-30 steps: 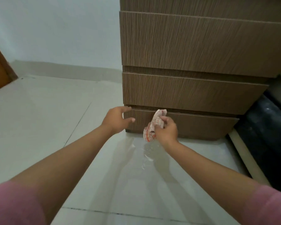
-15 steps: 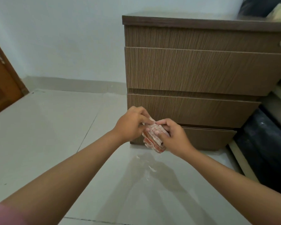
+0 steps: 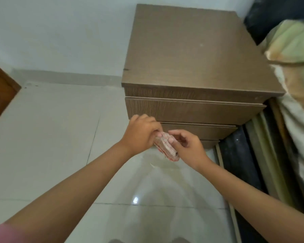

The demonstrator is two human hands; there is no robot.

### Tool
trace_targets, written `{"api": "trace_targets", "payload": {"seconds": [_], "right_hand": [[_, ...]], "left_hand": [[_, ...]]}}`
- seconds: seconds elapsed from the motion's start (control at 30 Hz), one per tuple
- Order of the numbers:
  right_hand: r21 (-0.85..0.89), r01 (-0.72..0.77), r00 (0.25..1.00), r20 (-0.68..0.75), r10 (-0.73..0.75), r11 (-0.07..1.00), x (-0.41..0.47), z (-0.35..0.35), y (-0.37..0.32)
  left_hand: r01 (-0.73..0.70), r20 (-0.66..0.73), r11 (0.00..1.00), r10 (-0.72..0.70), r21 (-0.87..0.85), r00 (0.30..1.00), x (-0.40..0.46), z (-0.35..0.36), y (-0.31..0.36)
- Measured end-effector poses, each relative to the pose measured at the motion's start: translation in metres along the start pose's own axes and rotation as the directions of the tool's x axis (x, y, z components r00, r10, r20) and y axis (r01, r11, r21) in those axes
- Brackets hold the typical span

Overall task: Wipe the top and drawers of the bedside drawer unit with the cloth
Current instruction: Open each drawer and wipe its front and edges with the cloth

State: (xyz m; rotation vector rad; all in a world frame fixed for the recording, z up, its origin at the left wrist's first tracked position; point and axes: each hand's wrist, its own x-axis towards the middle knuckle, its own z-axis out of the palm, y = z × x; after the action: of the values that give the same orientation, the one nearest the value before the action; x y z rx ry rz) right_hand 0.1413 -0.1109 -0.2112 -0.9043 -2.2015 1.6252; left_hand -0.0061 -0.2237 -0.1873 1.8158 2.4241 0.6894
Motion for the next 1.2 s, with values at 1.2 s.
{"api": "trace_targets", "payload": {"seconds": [1.2], "right_hand": [[0.740, -0.140, 0.857, -0.242, 0.455, 0.657, -0.046, -0.217, -0.311]], "left_hand": [[0.596, 0.500, 0.047, -0.494, -0.802, 0.712, 0.153, -0.267, 0.245]]}}
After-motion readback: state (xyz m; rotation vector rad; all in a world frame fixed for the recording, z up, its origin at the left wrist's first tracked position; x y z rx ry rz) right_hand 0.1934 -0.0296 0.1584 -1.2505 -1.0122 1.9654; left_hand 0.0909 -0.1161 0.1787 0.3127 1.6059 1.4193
